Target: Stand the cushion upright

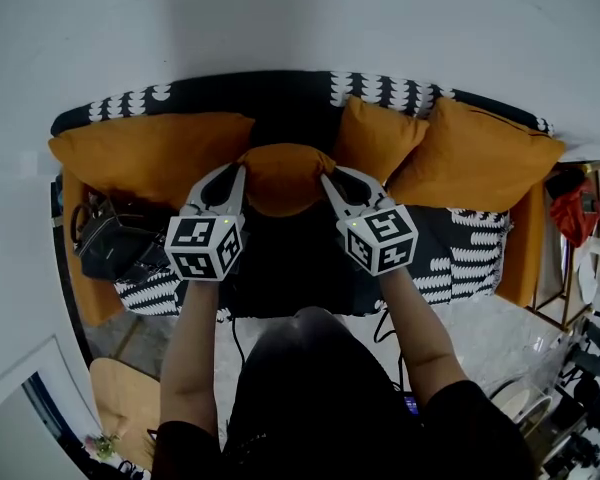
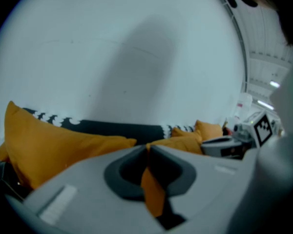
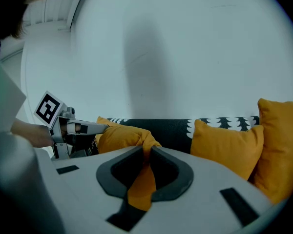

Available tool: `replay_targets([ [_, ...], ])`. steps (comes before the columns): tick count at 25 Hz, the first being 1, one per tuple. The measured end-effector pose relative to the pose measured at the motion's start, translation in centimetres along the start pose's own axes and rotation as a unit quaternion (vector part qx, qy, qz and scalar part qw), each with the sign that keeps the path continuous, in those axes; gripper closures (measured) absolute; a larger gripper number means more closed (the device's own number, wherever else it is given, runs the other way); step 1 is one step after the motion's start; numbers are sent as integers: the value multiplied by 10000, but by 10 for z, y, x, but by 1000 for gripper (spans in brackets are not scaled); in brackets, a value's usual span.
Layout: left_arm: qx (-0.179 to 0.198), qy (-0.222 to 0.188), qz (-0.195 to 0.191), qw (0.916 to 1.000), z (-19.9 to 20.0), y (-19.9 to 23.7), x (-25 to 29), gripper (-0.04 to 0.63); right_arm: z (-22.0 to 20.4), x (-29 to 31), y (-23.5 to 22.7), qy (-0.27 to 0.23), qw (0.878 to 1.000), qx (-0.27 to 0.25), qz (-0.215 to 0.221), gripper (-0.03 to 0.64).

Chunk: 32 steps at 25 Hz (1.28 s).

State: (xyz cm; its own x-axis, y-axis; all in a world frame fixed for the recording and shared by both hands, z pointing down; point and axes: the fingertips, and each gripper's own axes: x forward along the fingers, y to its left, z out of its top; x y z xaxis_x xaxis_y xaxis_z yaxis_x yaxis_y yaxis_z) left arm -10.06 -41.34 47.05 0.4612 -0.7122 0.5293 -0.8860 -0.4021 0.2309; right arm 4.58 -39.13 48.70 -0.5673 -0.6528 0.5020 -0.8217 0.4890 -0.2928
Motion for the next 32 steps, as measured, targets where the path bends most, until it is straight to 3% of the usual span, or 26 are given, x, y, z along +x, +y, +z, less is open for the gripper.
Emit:
replay_targets([
  [17,-21,-410,386,9984,28,14,34,563,18,26,-28,-237,9996,149,-42,572],
  [22,-29,-496,425,9979,33,12,34,536,18,24,-31,-185,9995,241,-57,568],
  [24,-20,-513,432,9977,35,11,33,518,21,21,-32,-228,9994,225,-133,559],
  [27,-22,-573,480,9972,39,10,30,462,29,14,-36,-348,9989,165,-256,482],
  [32,-43,-688,540,9962,43,8,19,460,33,2,-35,-403,9985,114,-340,482],
])
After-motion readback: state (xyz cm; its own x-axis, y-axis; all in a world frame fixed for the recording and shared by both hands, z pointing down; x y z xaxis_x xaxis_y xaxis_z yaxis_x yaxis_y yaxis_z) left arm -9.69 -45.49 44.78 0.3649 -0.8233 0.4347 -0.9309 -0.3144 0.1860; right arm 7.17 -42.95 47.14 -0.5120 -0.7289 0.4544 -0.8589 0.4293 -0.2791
